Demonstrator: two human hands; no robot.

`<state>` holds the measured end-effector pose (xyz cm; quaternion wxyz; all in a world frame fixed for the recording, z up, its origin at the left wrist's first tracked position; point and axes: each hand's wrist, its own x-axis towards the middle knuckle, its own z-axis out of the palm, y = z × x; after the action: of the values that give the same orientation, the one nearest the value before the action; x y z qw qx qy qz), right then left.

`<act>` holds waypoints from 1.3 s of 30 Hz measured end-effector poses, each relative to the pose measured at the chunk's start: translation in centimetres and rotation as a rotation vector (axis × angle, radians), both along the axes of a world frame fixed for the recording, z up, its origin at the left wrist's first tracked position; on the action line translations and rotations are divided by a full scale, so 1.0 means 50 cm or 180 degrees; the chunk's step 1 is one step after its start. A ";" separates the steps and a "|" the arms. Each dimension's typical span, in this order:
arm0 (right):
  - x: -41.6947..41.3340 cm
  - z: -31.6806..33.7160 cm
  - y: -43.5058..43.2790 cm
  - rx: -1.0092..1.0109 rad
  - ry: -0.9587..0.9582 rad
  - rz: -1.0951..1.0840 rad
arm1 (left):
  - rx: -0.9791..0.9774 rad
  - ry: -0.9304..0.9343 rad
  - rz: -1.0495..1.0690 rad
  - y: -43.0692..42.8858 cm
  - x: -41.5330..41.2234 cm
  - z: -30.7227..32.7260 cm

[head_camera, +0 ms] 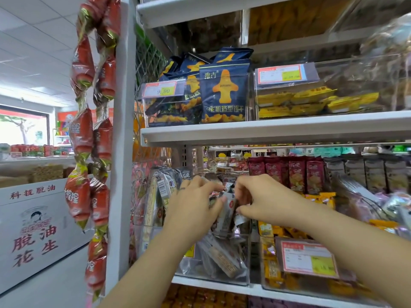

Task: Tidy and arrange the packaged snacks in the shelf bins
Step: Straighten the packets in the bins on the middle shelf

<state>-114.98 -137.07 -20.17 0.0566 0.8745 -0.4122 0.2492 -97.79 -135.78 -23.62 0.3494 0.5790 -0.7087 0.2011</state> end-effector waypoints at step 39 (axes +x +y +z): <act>-0.582 -0.030 0.001 0.0760 -0.0440 -0.1443 | 0.0249 0.0291 -0.1478 -0.030 -0.439 0.011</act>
<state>-144.07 -137.03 -21.67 -0.0209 0.7412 -0.6269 0.2389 -119.76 -137.26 -23.09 0.3954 0.4221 -0.8135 0.0612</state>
